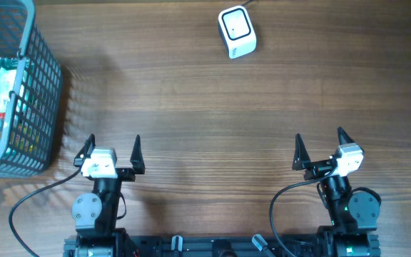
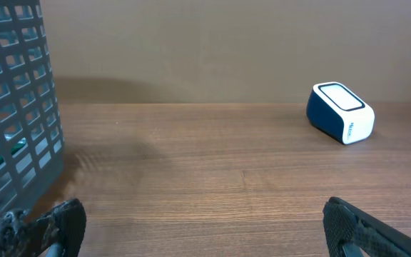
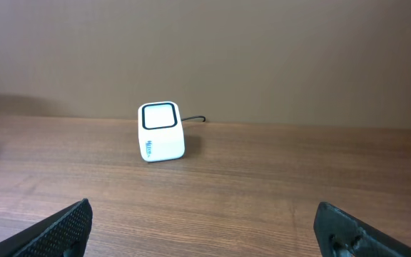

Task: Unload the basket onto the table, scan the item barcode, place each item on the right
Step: 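Move the left gripper over the grey basket and reach inside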

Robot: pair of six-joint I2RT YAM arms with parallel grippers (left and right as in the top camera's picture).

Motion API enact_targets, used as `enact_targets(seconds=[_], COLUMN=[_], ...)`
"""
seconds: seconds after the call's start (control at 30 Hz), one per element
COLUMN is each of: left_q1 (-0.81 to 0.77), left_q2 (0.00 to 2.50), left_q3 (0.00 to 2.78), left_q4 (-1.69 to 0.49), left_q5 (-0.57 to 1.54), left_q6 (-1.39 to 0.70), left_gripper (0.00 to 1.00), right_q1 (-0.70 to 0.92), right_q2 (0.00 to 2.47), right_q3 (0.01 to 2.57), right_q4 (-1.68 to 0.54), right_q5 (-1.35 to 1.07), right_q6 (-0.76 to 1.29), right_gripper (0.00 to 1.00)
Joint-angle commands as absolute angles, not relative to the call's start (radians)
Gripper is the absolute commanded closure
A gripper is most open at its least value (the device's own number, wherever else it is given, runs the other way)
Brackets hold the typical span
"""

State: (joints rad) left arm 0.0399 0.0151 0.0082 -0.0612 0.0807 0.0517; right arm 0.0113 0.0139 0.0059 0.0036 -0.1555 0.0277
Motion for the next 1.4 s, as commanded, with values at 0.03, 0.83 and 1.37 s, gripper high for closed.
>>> enact_targets(seconds=[0.03, 0.83, 1.37], left_q1=[0.035, 0.035, 0.145], left_q2=[0.018, 1.386, 1.526], left_q3=[0.009, 2.107, 2.107], left_q4=[0.034, -1.527, -1.404], left_q5=[0.157, 0.364, 0.06], left_q6=[0.071, -0.094, -0.3], left_gripper=[0.0, 0.0, 0.46], right_q1=[0.009, 0.009, 0.009], right_q2=[0.017, 0.017, 0.017], right_q3=[0.005, 0.005, 0.005], right_q4=[0.01, 0.01, 0.01], right_q5=[-0.147, -0.147, -0.147], right_q6=[0.026, 0.027, 0.026], right_gripper=[0.0, 0.0, 0.0])
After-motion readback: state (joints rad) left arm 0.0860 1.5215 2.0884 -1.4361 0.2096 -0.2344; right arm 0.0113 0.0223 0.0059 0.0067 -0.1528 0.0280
